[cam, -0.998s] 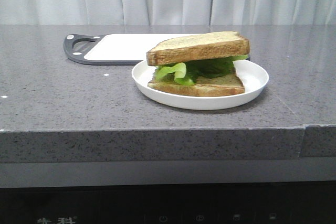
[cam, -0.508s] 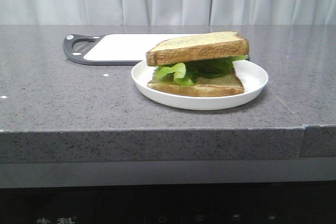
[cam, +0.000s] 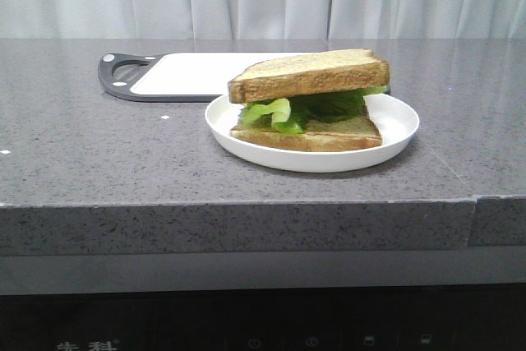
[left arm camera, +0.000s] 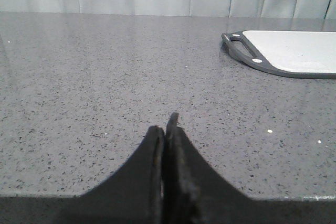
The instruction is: Left arm grabs bread, right arm adds lettuce
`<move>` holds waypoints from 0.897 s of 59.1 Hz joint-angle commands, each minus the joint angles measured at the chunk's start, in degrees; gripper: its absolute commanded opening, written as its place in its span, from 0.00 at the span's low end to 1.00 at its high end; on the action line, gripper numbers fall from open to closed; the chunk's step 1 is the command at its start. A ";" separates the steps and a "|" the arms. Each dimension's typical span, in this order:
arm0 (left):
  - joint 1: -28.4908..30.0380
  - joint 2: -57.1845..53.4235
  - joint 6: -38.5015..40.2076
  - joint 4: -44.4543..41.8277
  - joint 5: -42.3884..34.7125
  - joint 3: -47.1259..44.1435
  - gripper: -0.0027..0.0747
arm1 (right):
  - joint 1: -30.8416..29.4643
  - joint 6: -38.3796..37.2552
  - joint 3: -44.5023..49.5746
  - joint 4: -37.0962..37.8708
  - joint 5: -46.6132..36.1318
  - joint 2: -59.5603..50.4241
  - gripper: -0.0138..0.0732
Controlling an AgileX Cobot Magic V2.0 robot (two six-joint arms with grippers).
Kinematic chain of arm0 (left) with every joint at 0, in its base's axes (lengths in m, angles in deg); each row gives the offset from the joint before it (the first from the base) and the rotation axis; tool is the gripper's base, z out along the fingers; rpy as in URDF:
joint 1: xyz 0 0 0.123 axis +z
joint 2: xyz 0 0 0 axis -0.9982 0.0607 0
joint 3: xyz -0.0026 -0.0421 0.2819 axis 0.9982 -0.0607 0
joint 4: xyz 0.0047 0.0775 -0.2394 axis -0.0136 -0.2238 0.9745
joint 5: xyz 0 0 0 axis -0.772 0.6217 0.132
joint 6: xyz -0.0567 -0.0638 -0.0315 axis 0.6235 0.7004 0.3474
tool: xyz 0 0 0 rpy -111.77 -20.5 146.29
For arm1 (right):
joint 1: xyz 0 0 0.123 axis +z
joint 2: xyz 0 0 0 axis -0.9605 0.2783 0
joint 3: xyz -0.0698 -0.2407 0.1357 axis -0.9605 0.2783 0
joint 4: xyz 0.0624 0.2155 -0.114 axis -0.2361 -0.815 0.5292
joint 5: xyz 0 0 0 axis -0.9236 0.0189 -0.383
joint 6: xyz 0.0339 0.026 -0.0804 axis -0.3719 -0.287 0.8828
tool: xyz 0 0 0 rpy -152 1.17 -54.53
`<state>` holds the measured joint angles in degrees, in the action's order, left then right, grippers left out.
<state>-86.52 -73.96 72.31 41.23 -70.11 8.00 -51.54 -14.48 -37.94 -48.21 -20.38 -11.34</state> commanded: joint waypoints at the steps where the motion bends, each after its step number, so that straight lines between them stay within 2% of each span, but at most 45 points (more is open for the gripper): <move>1: -0.25 -1.00 0.56 0.65 -5.36 -0.20 0.01 | -0.33 0.33 -1.44 -0.56 -4.14 0.63 0.09; 35: -0.25 -1.00 0.56 0.65 -5.36 -0.20 0.01 | -0.33 0.33 -1.37 -0.56 -4.20 0.63 0.09; 42: -0.25 -1.00 0.56 0.65 -5.36 -0.20 0.01 | -0.72 0.05 -0.59 1.56 -5.50 0.63 0.09; 48: -0.25 -1.00 0.56 0.65 -5.36 -0.20 0.01 | -4.16 -3.73 3.00 5.27 -8.73 0.43 0.09; 53: -0.25 -1.00 0.56 0.65 -5.36 -0.20 0.01 | -8.70 -9.73 8.12 9.18 -12.45 -1.01 0.09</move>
<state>-86.52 -73.96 72.44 41.23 -70.21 8.00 -56.44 -19.39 -32.35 -42.89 -25.17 -11.73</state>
